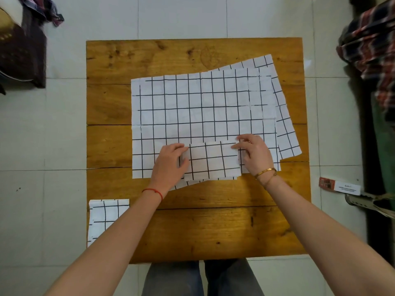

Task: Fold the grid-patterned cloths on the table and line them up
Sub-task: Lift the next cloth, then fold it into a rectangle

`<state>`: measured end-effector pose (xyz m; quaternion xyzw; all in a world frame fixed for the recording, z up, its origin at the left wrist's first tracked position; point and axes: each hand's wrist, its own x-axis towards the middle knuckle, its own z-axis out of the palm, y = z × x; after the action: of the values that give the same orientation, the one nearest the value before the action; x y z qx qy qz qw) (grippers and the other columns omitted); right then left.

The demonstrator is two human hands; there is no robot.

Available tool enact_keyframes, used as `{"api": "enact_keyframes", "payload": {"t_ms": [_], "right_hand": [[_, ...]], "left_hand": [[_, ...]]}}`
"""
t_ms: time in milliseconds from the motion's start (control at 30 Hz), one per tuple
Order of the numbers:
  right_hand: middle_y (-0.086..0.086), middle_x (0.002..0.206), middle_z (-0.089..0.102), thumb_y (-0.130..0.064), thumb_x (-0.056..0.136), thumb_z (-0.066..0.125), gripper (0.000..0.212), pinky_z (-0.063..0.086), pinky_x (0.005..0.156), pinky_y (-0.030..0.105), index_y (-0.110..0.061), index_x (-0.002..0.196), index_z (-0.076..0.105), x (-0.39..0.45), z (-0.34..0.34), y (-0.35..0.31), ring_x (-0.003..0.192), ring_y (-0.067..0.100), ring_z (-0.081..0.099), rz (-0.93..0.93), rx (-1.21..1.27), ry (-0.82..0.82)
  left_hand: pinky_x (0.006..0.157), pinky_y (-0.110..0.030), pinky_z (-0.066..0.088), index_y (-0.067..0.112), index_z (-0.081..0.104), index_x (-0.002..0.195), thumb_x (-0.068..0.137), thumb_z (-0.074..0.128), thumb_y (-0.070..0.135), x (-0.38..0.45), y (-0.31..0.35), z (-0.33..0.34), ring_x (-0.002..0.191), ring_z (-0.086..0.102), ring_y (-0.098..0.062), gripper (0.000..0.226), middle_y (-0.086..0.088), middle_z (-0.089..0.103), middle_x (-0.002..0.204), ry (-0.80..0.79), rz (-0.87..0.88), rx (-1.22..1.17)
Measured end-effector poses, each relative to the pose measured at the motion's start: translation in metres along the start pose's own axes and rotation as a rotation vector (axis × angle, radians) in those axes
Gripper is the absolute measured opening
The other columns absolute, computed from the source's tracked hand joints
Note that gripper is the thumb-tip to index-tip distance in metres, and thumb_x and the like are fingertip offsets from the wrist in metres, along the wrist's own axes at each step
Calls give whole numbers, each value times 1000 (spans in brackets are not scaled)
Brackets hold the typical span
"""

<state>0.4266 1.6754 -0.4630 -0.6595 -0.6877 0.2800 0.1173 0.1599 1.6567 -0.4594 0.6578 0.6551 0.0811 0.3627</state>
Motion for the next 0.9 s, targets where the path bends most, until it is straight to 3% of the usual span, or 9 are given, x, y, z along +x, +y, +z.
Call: {"api": "enact_keyframes", "payload": {"t_ms": [133, 233, 333, 467, 633, 767, 900], "right_hand": [[6, 109, 64, -5, 86, 48, 30, 48, 91, 36, -9, 110, 66, -1, 2, -17, 105, 24, 53, -179, -107, -9], [7, 126, 58, -20, 91, 40, 40, 39, 106, 39, -9, 127, 55, -3, 17, -35, 121, 26, 46, -302, -197, -145], [4, 147, 40, -32, 95, 40, 51, 26, 115, 42, -14, 142, 38, -8, 40, -53, 139, 26, 30, -353, -390, -275], [3, 158, 19, -41, 98, 28, 59, 14, 118, 48, -14, 150, 21, -10, 60, -68, 146, 27, 12, -267, -502, -397], [0, 159, 9, -41, 99, 19, 58, 7, 119, 47, -17, 151, 11, -19, 51, -54, 147, 25, 3, -193, -564, -395], [-1, 159, 11, -40, 98, 14, 57, 3, 119, 46, -18, 151, 11, -31, 29, -21, 147, 26, 1, -15, -555, -322], [1, 158, 17, -40, 95, 9, 62, 2, 119, 45, -16, 150, 19, -35, 18, -15, 147, 24, 0, -3, -502, -293]], "left_hand": [[113, -34, 26, 20, 40, 145, 95, 53, 34, -12, 1, 6, 139, 27, -17, 54, 3, 39, 148, -69, 89, 235], [116, -38, 21, 22, 26, 151, 95, 52, 37, -18, 4, 13, 145, 17, -22, 63, 2, 25, 157, -100, 88, 360], [118, -41, 16, 23, 17, 153, 94, 53, 38, -20, 6, 19, 147, 11, -25, 71, 1, 15, 160, -126, 62, 442], [120, -48, 14, 24, 7, 154, 94, 54, 37, -19, 9, 22, 148, 2, -28, 77, 0, 2, 162, -174, 32, 531], [118, -54, 15, 27, 1, 154, 95, 52, 40, -20, 6, 24, 148, -3, -31, 80, 2, -6, 162, -192, 2, 545], [117, -56, 16, 26, -1, 154, 95, 51, 42, -20, 3, 26, 148, -3, -32, 80, 1, -7, 162, -197, 12, 560], [118, -54, 12, 23, -5, 154, 97, 45, 41, -23, 4, 27, 148, -7, -30, 78, 0, -10, 162, -205, 25, 570]]}}
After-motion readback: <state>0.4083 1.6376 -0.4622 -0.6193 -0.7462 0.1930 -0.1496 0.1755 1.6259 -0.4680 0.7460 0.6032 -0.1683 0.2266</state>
